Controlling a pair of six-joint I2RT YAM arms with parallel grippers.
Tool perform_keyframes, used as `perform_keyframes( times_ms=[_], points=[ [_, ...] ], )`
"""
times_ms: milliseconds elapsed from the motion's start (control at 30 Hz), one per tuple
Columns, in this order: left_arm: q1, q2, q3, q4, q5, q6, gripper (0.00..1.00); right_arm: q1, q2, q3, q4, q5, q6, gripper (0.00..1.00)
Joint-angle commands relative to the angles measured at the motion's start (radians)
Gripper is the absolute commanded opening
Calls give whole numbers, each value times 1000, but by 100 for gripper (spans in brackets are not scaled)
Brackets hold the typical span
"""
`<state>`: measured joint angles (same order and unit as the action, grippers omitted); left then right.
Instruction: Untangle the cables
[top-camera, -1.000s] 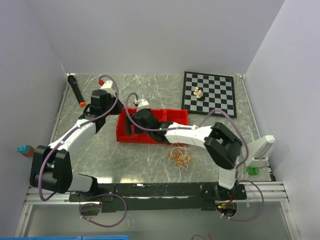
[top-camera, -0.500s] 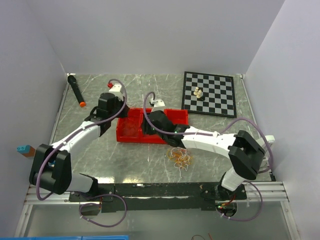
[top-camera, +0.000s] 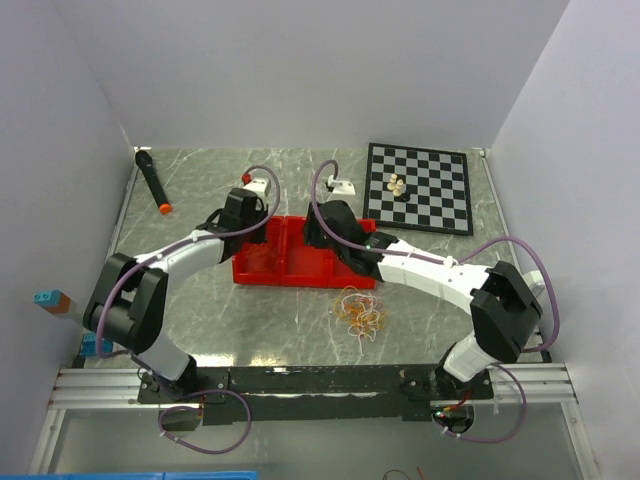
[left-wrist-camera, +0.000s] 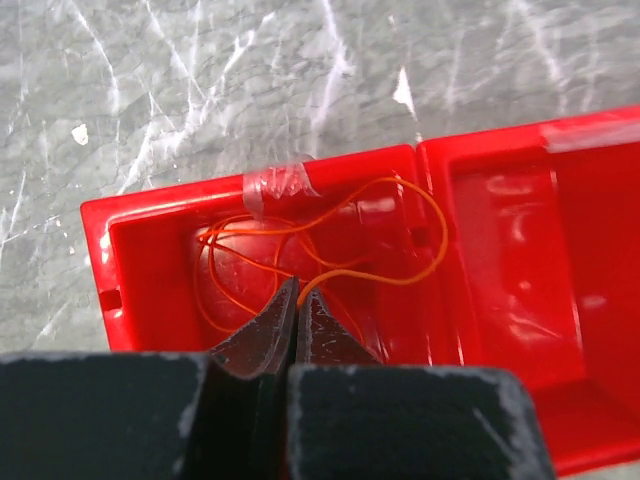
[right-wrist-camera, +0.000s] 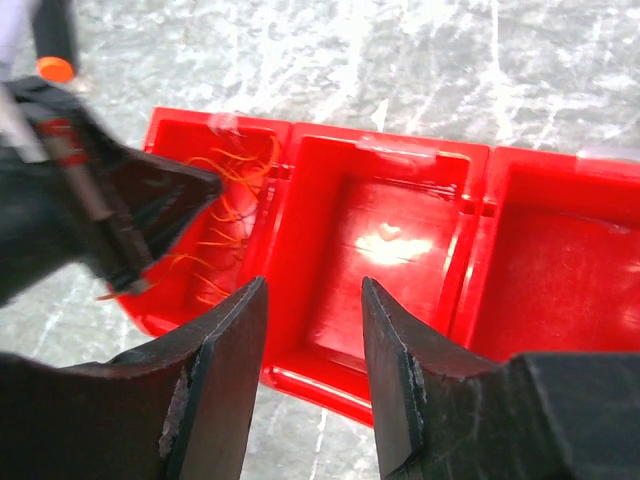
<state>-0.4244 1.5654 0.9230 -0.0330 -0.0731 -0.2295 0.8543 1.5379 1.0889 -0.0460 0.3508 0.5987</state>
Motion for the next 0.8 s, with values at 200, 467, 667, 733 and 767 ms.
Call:
perform_keyframes(
  times_ms=[200, 467, 667, 733, 767],
  points=[
    [-8, 62, 33, 7, -76, 9, 1, -3, 85, 100, 23, -38, -4, 50],
    [12, 64, -10, 85, 51, 25, 11, -20, 166, 124, 74, -131, 38, 50],
    [53, 21, 77, -19, 192, 33, 35, -26, 154, 95, 89, -148, 53, 50],
    [65, -17, 108, -57, 235, 42, 41, -29, 156, 94, 87, -151, 55, 50],
    [73, -31, 122, -79, 255, 44, 43, -31, 156, 94, 90, -156, 56, 50]
  ],
)
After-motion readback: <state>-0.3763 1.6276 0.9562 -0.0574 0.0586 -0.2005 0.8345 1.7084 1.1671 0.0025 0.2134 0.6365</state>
